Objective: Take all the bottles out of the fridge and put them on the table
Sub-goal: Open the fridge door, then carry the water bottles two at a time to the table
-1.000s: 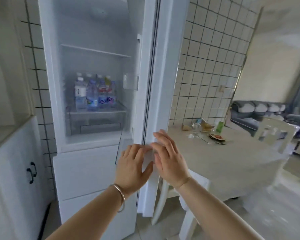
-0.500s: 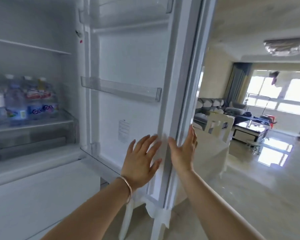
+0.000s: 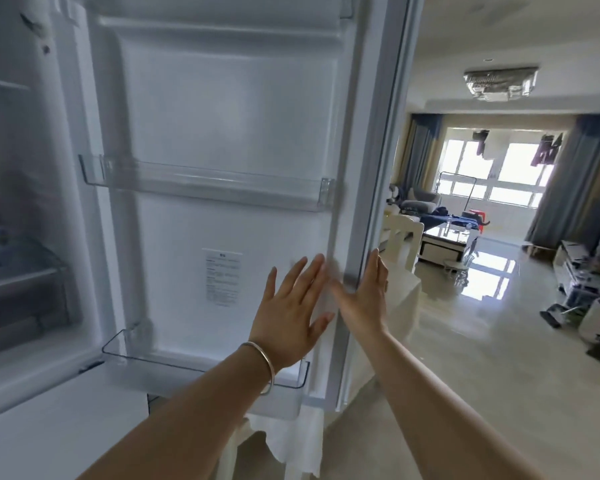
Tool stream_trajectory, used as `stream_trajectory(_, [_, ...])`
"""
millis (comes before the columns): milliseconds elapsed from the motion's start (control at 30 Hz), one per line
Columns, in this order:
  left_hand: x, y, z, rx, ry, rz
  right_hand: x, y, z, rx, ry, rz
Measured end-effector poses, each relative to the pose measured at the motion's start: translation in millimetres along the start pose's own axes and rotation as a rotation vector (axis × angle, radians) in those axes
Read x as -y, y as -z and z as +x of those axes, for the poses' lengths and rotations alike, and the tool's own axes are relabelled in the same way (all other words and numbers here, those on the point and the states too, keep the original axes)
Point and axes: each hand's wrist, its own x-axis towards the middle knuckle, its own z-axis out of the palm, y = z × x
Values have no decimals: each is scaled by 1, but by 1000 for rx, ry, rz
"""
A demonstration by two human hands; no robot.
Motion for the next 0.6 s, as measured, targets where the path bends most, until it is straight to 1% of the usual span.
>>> stream_trajectory(100, [-1, -4, 7, 23, -3, -13, 0, 1, 10, 64, -17, 11])
stream_trajectory(267, [-7, -3, 21, 99, 48, -74, -5, -2, 28, 89, -17, 12])
stream_trajectory(433, [-11, 2, 29, 174, 64, -4, -7, -4, 40, 74, -21, 1])
stream_trajectory(600, [-15, -3, 30, 195, 106, -1, -12, -5, 44, 94, -15, -23])
